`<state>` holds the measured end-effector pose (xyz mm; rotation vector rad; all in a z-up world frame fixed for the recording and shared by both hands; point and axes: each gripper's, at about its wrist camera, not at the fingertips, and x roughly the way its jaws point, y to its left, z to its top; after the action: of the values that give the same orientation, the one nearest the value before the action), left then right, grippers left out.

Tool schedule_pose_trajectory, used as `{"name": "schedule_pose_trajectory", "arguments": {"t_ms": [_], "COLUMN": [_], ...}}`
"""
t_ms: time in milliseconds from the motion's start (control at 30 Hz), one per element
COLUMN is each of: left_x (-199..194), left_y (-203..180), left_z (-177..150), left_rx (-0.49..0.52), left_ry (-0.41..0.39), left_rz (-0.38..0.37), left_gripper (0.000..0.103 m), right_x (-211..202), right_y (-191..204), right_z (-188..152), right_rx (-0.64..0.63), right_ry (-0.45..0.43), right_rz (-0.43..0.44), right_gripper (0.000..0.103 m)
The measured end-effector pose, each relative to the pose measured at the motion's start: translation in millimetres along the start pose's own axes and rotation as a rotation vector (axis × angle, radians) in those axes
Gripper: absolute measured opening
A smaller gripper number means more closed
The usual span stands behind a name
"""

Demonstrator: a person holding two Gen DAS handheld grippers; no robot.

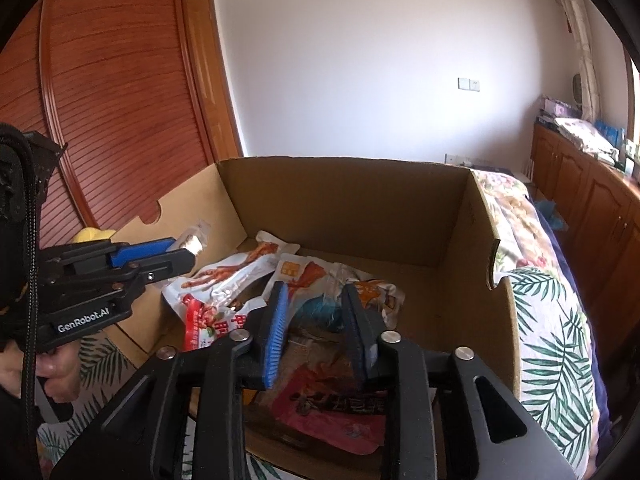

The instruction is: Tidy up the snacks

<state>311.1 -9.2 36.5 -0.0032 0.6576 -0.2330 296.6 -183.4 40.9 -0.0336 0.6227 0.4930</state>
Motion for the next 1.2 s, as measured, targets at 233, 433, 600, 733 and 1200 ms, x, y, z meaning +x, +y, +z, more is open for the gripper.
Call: {"name": "schedule_pose_trajectory", "arguments": {"t_ms": [233, 433, 600, 733, 1200], "left_x": [-8, -33, -61, -84, -148], "left_y": [-3, -9, -16, -22, -40], "left_z": [-2, -4, -6, -9, -32], "left_rx": [0.005, 0.015, 0.027, 0.038, 0.047], "left_ry": [-0.005, -0.029, -0.057, -0.08, -0.14], "left_rz": [0.001, 0.002, 0.004, 0.009, 0.032], "left_gripper": [0.024, 0.024, 0.025, 0.028, 0.045], "right_x": [-5, -25, -48, -69, -137], "right_y": [3, 7, 13, 20, 44], "right_z": [-3, -7, -12, -16, -28], "right_rx": [0.0, 0.0, 0.001, -0.001, -0.012], "right_ry": [-0.004, -0.018, -0.03, -0.049, -0.113], "right_rz": [-0.002, -0.011, -0.025, -0.033, -0.081], "right_gripper": [0.031, 0.031, 0.033, 0.034, 0.05]}}
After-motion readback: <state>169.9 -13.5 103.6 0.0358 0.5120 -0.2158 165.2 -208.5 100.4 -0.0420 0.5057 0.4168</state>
